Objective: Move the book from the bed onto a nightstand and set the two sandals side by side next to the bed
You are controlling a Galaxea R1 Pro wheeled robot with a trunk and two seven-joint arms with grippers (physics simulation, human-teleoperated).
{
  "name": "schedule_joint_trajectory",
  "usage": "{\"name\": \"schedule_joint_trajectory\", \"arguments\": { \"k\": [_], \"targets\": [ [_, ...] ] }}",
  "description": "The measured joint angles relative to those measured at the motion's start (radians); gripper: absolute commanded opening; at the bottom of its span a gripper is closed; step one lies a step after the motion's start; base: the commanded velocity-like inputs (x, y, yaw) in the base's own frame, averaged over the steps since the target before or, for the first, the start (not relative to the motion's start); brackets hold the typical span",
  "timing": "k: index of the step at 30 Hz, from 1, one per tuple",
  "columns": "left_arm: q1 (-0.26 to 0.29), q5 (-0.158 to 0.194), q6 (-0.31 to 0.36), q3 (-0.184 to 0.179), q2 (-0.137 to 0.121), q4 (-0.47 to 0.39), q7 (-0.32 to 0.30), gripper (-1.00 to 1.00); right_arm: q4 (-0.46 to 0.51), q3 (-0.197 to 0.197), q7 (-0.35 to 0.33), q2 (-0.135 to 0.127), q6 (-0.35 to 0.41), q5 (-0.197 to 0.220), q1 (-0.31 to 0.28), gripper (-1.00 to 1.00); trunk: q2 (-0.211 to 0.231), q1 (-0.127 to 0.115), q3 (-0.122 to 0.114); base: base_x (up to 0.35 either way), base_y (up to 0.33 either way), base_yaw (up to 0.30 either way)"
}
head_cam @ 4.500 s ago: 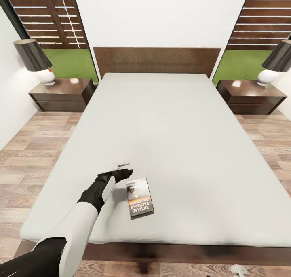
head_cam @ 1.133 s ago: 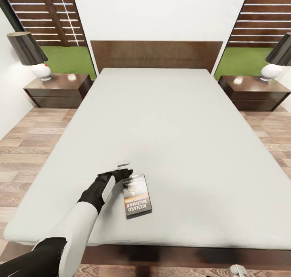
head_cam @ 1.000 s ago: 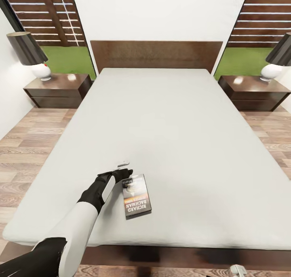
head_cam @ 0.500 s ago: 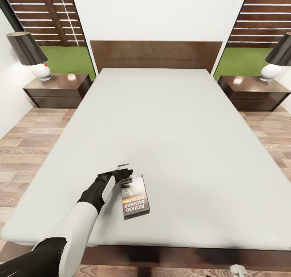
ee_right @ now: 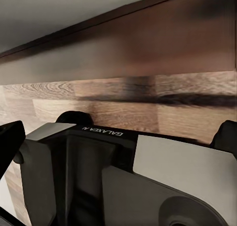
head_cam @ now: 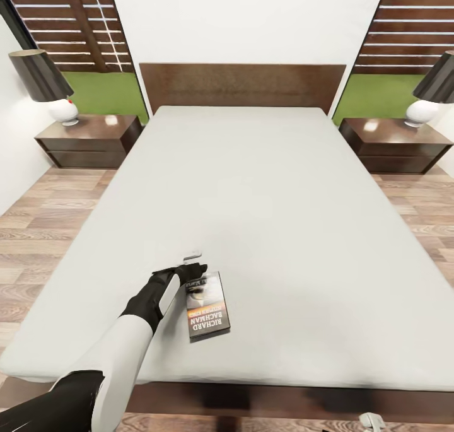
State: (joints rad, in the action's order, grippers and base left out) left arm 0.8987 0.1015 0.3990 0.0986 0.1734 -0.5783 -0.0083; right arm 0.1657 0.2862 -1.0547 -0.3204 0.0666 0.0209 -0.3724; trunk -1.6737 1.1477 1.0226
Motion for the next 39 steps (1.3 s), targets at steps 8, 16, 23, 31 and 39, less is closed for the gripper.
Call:
{"name": "schedule_joint_trajectory", "arguments": {
  "k": [8, 16, 23, 31, 39],
  "targets": [
    [0.000, 0.000, 0.000, 0.000, 0.000, 0.000, -0.001, 1.00, 0.000, 0.000, 0.000, 0.000, 0.000, 0.000, 0.000, 1.00, 0.000, 0.000, 0.000, 0.000, -0.111, 0.000],
    [0.000, 0.000, -0.001, 0.000, 0.000, 0.000, -0.001, 1.00, 0.000, 0.000, 0.000, 0.000, 0.000, 0.000, 0.000, 1.00, 0.000, 0.000, 0.000, 0.000, -0.013, 0.000],
    [-0.001, 0.000, -0.001, 0.000, 0.000, 0.000, -0.001, 1.00, 0.000, 0.000, 0.000, 0.000, 0.000, 0.000, 0.000, 1.00, 0.000, 0.000, 0.000, 0.000, -0.089, 0.000],
    [-0.001, 0.000, -0.001, 0.000, 0.000, 0.000, -0.001, 1.00, 0.000, 0.000, 0.000, 0.000, 0.000, 0.000, 0.000, 1.00, 0.000, 0.000, 0.000, 0.000, -0.004, 0.000],
    [-0.001, -0.008, 0.000, 0.000, 0.000, -0.006, 0.000, 1.00, 0.000, 0.000, 0.000, 0.000, 0.000, 0.000, 0.000, 1.00, -0.028, 0.015, 0.012, 0.000, 0.000, 0.000]
  ]
}}
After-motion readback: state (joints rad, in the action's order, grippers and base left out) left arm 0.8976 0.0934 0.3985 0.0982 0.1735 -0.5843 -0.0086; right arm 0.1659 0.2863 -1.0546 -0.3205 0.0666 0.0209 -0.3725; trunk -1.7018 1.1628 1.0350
